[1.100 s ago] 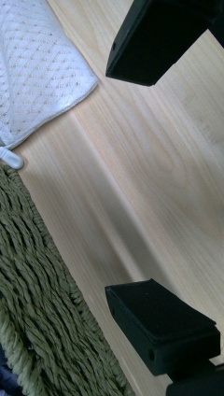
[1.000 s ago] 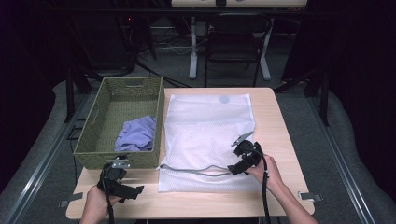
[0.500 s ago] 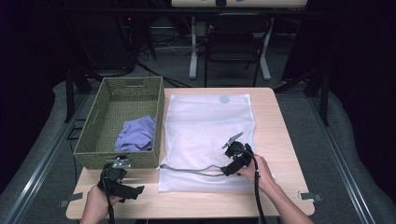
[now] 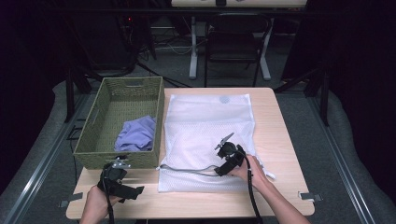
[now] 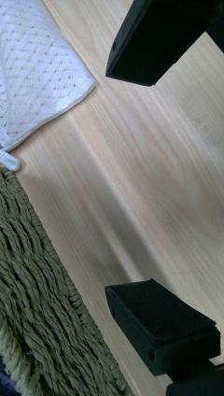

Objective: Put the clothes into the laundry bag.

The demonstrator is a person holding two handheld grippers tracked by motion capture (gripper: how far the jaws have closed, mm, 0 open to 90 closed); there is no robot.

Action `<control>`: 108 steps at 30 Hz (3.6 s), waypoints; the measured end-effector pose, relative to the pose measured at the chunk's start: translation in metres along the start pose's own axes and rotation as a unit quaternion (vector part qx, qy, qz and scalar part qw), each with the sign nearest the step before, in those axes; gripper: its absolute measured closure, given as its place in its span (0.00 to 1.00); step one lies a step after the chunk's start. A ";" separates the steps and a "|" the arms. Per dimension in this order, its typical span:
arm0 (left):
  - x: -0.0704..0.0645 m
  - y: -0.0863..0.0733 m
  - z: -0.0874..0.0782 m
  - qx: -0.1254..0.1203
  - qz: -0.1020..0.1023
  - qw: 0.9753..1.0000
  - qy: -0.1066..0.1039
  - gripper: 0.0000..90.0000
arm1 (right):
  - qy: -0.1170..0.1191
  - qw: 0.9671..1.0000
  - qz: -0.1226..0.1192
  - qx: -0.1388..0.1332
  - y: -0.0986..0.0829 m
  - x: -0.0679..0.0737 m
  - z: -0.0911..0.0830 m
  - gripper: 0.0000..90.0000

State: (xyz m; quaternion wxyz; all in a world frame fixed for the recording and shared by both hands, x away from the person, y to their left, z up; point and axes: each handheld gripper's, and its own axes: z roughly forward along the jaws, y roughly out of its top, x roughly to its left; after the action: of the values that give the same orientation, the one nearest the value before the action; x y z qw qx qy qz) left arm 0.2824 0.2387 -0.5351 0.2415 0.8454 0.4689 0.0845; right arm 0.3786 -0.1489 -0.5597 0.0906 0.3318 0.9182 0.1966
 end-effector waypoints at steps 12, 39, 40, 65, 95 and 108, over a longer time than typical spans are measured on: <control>0.000 0.000 0.000 0.000 0.001 1.000 -0.002 0.00 | 0.012 1.000 0.015 -0.010 -0.003 -0.002 0.000 0.33; 0.001 -0.001 0.000 0.004 0.004 1.000 -0.007 0.01 | 0.011 0.999 0.027 -0.043 -0.003 0.001 -0.009 0.97; 0.001 -0.001 0.000 0.004 0.004 1.000 -0.008 0.01 | 0.009 0.999 0.026 -0.044 -0.003 0.001 -0.009 0.97; 0.004 0.000 -0.005 -0.015 -0.010 1.000 -0.021 0.01 | -0.017 0.994 0.028 -0.108 0.002 0.001 -0.037 0.98; 0.014 0.058 -0.077 -0.074 0.022 0.997 -0.017 0.00 | -0.021 0.992 0.015 -0.120 0.001 -0.001 -0.043 0.98; 0.044 0.111 -0.071 -0.049 0.023 0.999 -0.003 0.00 | -0.017 0.992 0.017 -0.120 0.000 0.000 -0.043 0.98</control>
State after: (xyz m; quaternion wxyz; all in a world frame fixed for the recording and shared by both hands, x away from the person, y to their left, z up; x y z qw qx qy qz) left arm 0.3640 0.2496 -0.4230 0.2820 0.8435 0.4437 0.1103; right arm 0.3662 -0.1621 -0.5207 0.1421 0.3372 0.8805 0.3012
